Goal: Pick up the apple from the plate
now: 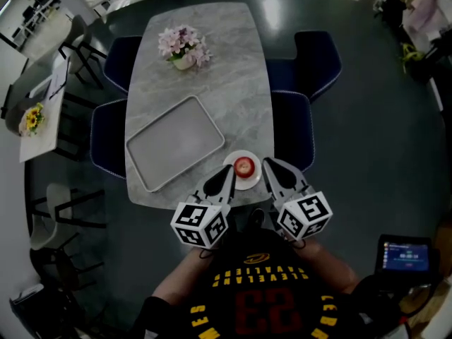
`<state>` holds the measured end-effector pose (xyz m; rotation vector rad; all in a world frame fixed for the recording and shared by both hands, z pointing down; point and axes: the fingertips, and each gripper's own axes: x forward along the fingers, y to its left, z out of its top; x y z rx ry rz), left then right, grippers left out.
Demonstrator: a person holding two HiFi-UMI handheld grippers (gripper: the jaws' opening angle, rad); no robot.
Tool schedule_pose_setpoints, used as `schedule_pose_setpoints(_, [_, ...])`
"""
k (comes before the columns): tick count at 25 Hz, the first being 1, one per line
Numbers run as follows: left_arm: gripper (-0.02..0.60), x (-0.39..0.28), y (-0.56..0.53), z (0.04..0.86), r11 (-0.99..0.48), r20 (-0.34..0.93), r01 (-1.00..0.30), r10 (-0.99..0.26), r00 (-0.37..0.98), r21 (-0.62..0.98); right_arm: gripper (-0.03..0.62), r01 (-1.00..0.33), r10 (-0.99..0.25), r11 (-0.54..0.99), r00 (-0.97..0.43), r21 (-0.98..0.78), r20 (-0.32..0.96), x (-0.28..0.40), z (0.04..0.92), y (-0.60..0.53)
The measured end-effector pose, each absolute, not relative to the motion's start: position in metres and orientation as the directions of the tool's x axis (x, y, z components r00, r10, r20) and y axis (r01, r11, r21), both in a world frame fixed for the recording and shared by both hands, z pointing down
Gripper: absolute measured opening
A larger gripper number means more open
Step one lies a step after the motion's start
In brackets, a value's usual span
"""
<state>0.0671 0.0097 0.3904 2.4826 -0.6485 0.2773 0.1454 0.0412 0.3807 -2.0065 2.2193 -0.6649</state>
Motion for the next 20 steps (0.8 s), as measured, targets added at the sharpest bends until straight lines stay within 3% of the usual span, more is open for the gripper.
schedule_pose_setpoints(11, [0.000,0.071,0.032,0.353,-0.762,0.227,-0.485,-0.429,0.875,0.430,0.006,-0.944,-0.978,0.118,-0.164,-0.307,0.127,0.141,0.347,0.058])
schedule_pose_setpoints(20, [0.000,0.081,0.070,0.277,-0.854,0.110,-0.474,-0.461,0.880,0.213,0.006,-0.966,-0.987,0.147,-0.158,-0.213,0.036,0.138,0.282,0.094])
